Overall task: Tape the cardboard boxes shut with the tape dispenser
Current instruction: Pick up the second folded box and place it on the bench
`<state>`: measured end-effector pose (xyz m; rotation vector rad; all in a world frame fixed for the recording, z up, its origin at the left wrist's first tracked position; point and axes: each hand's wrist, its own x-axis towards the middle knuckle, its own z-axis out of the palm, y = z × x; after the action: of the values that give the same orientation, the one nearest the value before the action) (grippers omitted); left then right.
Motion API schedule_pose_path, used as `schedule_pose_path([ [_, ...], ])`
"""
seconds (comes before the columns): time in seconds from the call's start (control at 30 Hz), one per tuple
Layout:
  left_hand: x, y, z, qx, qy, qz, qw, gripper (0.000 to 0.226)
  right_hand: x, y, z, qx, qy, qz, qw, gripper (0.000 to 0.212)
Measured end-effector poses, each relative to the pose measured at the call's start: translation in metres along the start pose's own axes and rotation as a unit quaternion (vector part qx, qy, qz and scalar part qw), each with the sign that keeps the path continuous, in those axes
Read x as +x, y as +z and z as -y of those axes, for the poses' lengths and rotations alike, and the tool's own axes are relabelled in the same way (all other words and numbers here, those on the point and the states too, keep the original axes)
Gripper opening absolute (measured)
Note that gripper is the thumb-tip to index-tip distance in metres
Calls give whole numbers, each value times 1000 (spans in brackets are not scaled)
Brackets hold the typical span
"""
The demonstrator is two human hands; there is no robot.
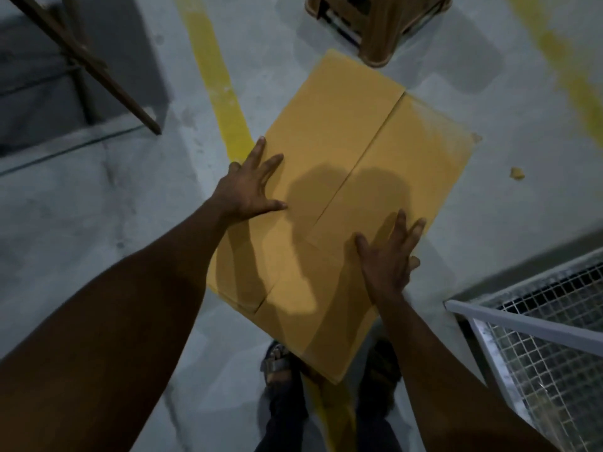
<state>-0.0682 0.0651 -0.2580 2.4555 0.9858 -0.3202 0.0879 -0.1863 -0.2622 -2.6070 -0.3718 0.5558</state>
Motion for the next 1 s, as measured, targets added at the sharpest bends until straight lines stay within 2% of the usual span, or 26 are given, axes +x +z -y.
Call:
schedule_pose_path([
  [0.17,-21,-14,-20,49,8,-26,998,99,-4,-20,-2,8,8,-15,1000,87],
  [0.33,-71,-74,-68,65,-14,-31,997,94,-30,-101,20,36,-25,-10,999,68],
  [0.5,-133,-189,-143,53,-14,-49,997,92,-60,-237,76,93,-41,-34,994,54],
  [0.63,-180,-296,-213,53,4,-93,994,91,-89,-356,119,85,-39,-85,992,59],
  [0.7,-205,-345,-251,60,11,-128,990,93,-102,-415,133,78,-49,-101,991,54],
  [0.83,-255,-417,-338,88,34,-205,974,90,-122,-526,138,89,-80,-140,983,48],
  [1.0,-313,-477,-458,93,50,-248,963,85,-137,-663,113,126,-127,-189,966,44],
])
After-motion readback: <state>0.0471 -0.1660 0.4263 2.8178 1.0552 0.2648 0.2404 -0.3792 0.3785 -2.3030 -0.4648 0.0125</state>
